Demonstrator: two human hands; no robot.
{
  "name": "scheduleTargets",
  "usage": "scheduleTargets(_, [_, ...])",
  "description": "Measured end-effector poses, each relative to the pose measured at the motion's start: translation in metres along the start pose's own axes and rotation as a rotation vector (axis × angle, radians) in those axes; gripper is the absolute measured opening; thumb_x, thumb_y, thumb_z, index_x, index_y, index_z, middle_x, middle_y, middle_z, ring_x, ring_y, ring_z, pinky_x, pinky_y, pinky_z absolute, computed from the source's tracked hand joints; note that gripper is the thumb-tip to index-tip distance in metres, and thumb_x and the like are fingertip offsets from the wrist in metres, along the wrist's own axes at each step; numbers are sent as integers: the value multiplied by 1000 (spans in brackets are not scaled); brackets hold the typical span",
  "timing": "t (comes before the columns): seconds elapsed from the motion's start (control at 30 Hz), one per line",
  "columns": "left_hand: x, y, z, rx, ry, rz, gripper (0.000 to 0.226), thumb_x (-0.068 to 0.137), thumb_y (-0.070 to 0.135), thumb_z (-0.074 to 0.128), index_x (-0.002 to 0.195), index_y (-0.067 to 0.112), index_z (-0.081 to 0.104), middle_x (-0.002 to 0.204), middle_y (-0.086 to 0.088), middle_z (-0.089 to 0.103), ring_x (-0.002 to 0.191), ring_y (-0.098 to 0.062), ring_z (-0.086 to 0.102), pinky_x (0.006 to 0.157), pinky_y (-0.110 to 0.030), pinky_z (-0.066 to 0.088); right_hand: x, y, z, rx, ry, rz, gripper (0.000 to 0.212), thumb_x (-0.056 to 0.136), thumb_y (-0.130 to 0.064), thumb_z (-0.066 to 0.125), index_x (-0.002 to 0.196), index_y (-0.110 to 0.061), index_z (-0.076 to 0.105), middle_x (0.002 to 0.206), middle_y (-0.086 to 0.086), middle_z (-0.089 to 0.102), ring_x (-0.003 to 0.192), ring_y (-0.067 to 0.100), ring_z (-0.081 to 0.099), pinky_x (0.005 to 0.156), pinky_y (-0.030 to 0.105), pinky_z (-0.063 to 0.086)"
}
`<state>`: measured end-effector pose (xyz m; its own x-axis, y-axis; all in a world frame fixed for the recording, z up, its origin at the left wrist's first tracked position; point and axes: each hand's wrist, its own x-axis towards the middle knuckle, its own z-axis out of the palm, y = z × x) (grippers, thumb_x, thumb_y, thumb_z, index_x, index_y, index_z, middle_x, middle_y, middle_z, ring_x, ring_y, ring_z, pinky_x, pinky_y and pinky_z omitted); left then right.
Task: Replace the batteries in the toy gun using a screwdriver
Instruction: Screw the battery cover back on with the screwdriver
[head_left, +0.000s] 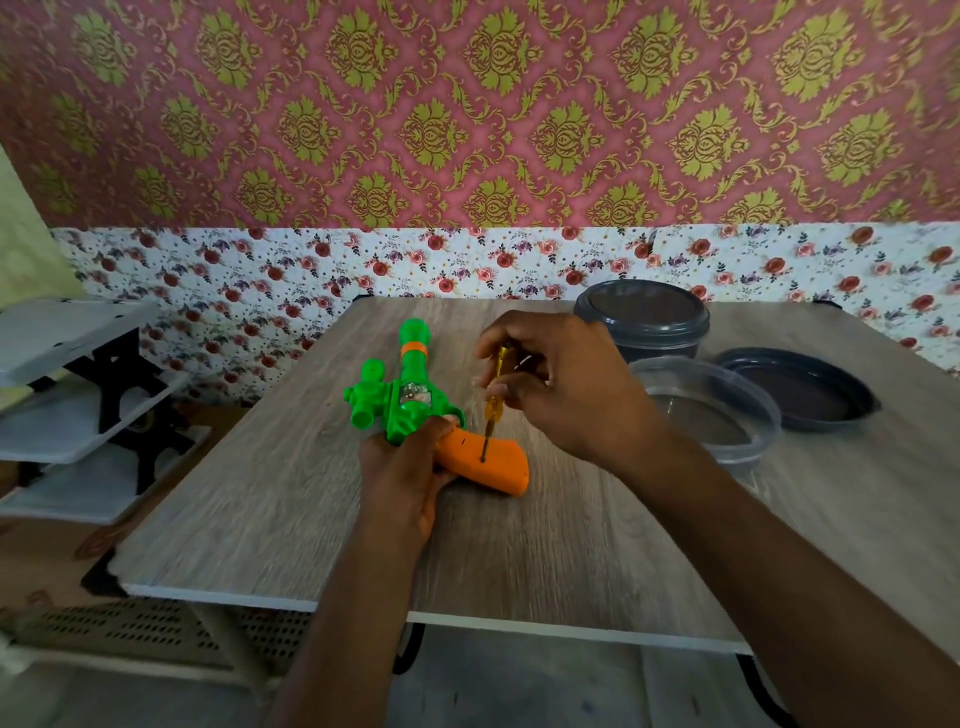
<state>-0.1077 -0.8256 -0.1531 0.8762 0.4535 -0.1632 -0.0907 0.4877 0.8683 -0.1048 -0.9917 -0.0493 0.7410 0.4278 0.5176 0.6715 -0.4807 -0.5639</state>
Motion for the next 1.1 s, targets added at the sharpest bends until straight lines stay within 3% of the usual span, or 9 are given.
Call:
scheduleTargets(0.2, [-1, -1, -1, -13, -17, 23, 37, 86, -2, 70, 123, -2, 65, 117, -30, 69, 100, -36, 70, 65, -45, 64, -6, -5, 7, -133, 84, -73, 8, 86, -11, 76, 89, -17, 71, 85, 1, 76, 79, 19, 72, 79, 42, 57])
scheduleTargets(0.37, [-4, 2, 2, 2, -3, 10, 36, 86, -3, 71, 121, -4, 65, 117, -29, 69, 101, -35, 71, 60, -38, 64, -7, -9, 8, -200, 124, -73, 9, 86, -16, 77, 91, -15, 70, 83, 1, 74, 76, 22, 69, 79, 40, 55])
scheduleTargets(0.5, [-5, 3, 2, 32, 7, 9, 36, 85, -2, 72, 120, -2, 66, 115, -28, 70, 107, -41, 69, 64, -43, 64, -13, -10, 10, -96, 118, -105, 14, 87, -11, 75, 98, -18, 71, 87, -2, 76, 79, 15, 72, 77, 38, 60])
scheduleTargets(0.67, [-3, 10, -3, 189, 27, 68, 45, 85, 5, 76, 125, 14, 58, 109, -12, 68, 94, -25, 69, 53, -37, 61, -34, -5, 1, 37, 308, -272, 25, 90, 5, 69, 111, -8, 73, 102, 0, 78, 93, 4, 74, 78, 20, 60])
scheduleTargets(0.73, [-3, 12, -8, 284, 58, 126, 55, 81, 12, 80, 131, 19, 56, 113, -10, 68, 95, -26, 69, 55, -41, 62, -34, 5, 4, -1, 333, -381, 27, 89, 11, 63, 110, -2, 75, 107, 7, 78, 92, 11, 76, 77, 26, 62])
scheduleTargets(0.83, [-10, 19, -13, 522, 97, 232, 42, 80, 25, 82, 118, 23, 67, 99, -12, 74, 73, -27, 72, 45, -30, 57, -24, 29, 20, -207, 249, -498, 38, 82, 14, 53, 107, -3, 75, 115, 11, 76, 96, 26, 77, 73, 40, 65])
scheduleTargets(0.9, [-15, 20, -17, 667, 117, 323, 50, 81, 33, 80, 127, 32, 61, 87, -6, 75, 55, -24, 70, 44, -28, 55, -17, 46, 30, -361, 149, -508, 47, 74, 14, 49, 107, -6, 75, 117, 10, 76, 99, 29, 77, 68, 44, 65])
scheduleTargets(1.0, [-17, 19, -28, 861, 151, 490, 59, 86, 41, 67, 143, 35, 52, 99, -3, 76, 68, -24, 73, 62, -36, 62, -5, 64, 44, -517, -34, -435, 50, 65, 15, 56, 106, -6, 75, 116, 13, 75, 102, 31, 75, 66, 45, 64])
scheduleTargets(1.1, [-15, 20, -34, 907, 210, 540, 58, 84, 48, 65, 137, 27, 58, 94, -6, 75, 74, -24, 74, 70, -40, 62, 1, 69, 57, -657, -258, -318, 36, 93, -6, 51, 125, -9, 67, 136, 11, 64, 122, 31, 64, 88, 46, 58])
